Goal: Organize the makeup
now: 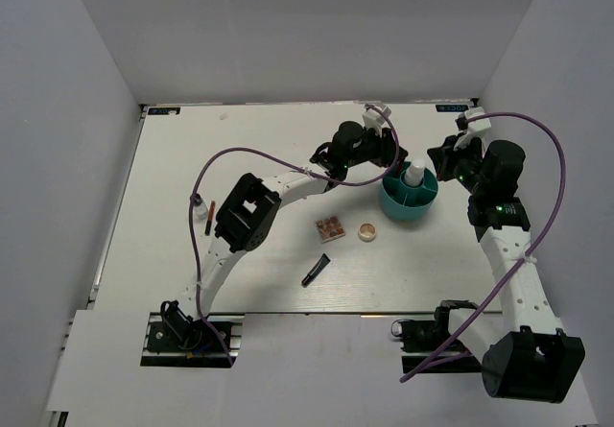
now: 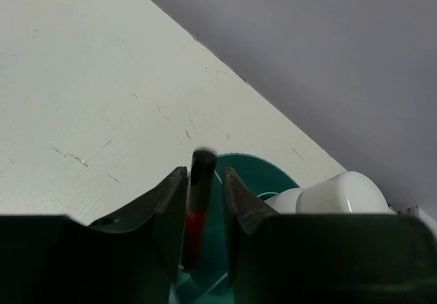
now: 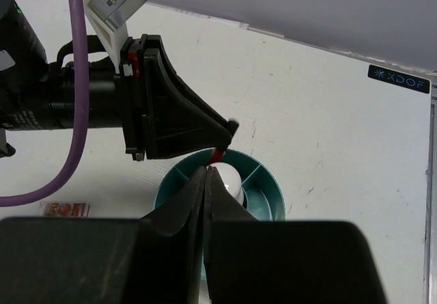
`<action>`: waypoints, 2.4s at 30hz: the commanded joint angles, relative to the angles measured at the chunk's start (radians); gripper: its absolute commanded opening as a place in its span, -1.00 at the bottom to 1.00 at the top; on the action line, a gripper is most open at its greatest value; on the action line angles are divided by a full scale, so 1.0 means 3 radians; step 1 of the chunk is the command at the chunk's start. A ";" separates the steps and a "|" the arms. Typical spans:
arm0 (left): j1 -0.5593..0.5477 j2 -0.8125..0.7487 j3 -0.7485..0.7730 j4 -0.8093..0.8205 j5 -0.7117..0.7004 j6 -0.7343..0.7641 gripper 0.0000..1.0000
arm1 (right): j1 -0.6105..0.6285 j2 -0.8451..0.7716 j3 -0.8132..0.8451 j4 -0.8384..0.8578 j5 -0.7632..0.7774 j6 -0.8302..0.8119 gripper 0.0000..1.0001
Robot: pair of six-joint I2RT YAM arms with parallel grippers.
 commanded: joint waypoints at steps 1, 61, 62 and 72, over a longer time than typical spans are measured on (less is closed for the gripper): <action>-0.0024 -0.0066 0.0082 -0.0070 -0.0020 0.0078 -0.22 | -0.0014 -0.0087 -0.0043 0.0164 -0.0061 0.0004 -1.00; 0.0814 -0.3549 -0.2924 -0.4433 -0.2404 -0.1282 -0.06 | 0.1561 0.1601 0.1118 -0.1396 -0.0833 -0.0891 -0.47; 0.0937 -0.3528 -0.2950 -0.4407 -0.2373 -0.1175 -0.03 | 0.1566 0.1601 0.1103 -0.1401 -0.0818 -0.0886 -0.45; 0.1602 -0.3217 -0.3073 -0.4044 -0.1861 -0.0561 0.00 | 0.1556 0.1560 0.0990 -0.1370 -0.0675 -0.0865 -0.40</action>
